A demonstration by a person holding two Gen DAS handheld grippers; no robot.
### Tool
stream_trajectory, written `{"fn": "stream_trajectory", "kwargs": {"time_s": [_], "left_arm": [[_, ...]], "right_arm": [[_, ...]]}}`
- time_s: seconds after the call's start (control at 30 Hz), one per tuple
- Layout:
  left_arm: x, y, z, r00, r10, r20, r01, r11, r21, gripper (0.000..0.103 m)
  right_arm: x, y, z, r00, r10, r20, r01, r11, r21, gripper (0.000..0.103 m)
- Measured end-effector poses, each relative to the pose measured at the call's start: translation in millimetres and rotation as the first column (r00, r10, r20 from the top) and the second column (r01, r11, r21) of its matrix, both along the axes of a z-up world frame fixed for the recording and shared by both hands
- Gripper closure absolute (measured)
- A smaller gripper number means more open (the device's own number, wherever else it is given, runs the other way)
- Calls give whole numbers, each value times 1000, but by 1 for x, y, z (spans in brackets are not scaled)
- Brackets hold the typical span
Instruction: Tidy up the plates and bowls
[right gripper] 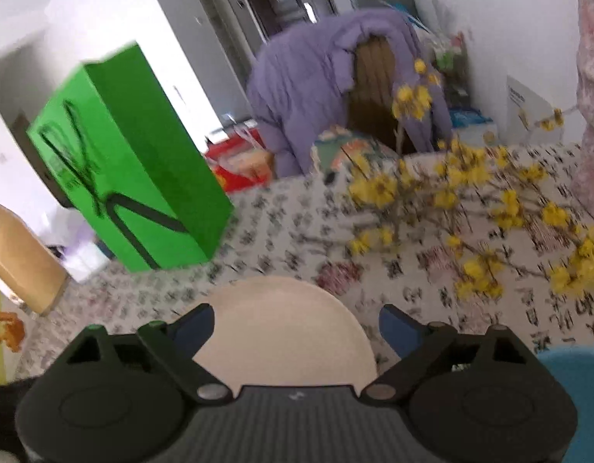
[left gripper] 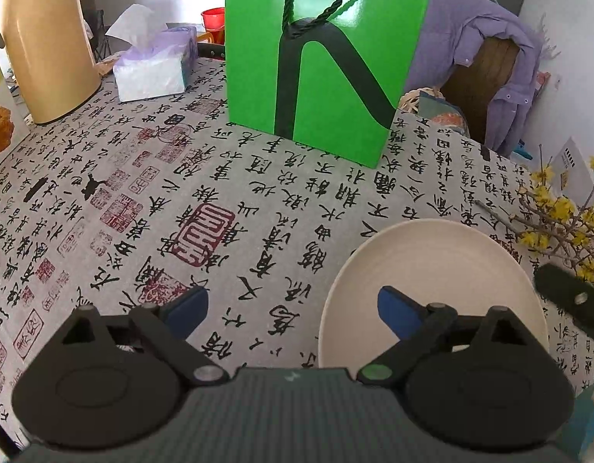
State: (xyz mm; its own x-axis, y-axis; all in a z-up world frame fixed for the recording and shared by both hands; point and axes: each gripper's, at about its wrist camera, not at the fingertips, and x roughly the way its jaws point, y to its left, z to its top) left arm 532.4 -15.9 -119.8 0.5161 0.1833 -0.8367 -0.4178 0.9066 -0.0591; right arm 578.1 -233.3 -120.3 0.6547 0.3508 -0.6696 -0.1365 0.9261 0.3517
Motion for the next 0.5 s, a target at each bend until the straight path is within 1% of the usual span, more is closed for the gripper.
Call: {"fn": "stream_trajectory", "kwargs": {"time_s": [0.03,0.1,0.2,0.27,0.3,0.33,0.43,0.5], "left_arm": [[0,0,0,1000,0,2,0,1000,1,6],[0,0,0,1000,-9,3,9,1000,-4,6],[0,-2,-2,1000,-18,-2,18,1000,-7,7],[1,-3,-4,1000,-23,-5,22,1000,-9,7],[1,-3,-4,1000,-24,-7,24,1000,-6,8],[1,-4,-5,1000,-26,-7,26,1000,-3,8],[2,-3,-7,999,-30,-14,30,999,-12,16],[3,-3,-9,999,-41,-21,40,999,-27,25]], "right_arm": [[-2,1,2,1000,10,19,-11,1000,11,11],[-1,5,1,1000,17,18,-16,1000,-12,11],[7,10,-10,1000,-3,-31,1,998,-70,11],[11,11,-16,998,-7,-55,2,996,-88,15],[12,12,-17,998,-15,-63,9,995,-97,18],[12,11,-17,997,-29,-65,22,994,-103,19],[12,12,-19,997,-35,-75,26,992,-122,22],[12,12,-20,996,-37,-78,27,991,-130,23]]}}
